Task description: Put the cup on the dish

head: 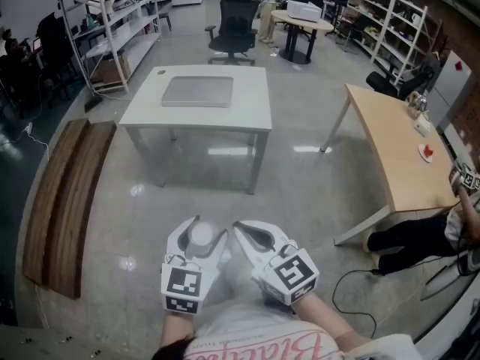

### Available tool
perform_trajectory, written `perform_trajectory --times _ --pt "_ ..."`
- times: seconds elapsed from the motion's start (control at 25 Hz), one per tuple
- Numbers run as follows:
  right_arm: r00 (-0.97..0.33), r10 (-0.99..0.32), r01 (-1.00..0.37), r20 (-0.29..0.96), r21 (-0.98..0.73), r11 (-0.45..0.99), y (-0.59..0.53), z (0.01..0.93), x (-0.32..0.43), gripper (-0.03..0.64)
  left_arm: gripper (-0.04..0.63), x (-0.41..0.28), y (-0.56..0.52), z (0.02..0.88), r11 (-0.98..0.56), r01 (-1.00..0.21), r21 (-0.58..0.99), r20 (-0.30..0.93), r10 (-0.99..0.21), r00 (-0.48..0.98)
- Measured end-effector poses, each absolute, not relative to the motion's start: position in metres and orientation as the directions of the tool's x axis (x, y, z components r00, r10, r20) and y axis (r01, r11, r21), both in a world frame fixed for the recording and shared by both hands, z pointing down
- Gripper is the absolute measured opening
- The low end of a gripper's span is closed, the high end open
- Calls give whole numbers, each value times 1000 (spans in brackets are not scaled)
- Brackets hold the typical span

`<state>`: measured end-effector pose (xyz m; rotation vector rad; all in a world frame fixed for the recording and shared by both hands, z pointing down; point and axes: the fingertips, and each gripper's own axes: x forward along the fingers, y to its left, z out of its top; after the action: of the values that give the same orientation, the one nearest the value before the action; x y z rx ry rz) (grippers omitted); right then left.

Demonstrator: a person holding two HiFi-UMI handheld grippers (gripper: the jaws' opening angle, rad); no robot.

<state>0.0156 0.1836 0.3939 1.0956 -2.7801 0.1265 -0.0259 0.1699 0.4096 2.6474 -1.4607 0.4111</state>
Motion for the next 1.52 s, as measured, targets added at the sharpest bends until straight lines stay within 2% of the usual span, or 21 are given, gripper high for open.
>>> perform_trajectory --times 1.0,1.52 --pt "-771 -593 -620 231 -60 782 -20 395 -2 2 261 -42 -31 401 -491 -871 -29 318 -830 457" --pt "-773 -588 -615 239 -55 786 -89 399 10 2 261 -23 -101 405 -506 -862 -38 322 -822 469"
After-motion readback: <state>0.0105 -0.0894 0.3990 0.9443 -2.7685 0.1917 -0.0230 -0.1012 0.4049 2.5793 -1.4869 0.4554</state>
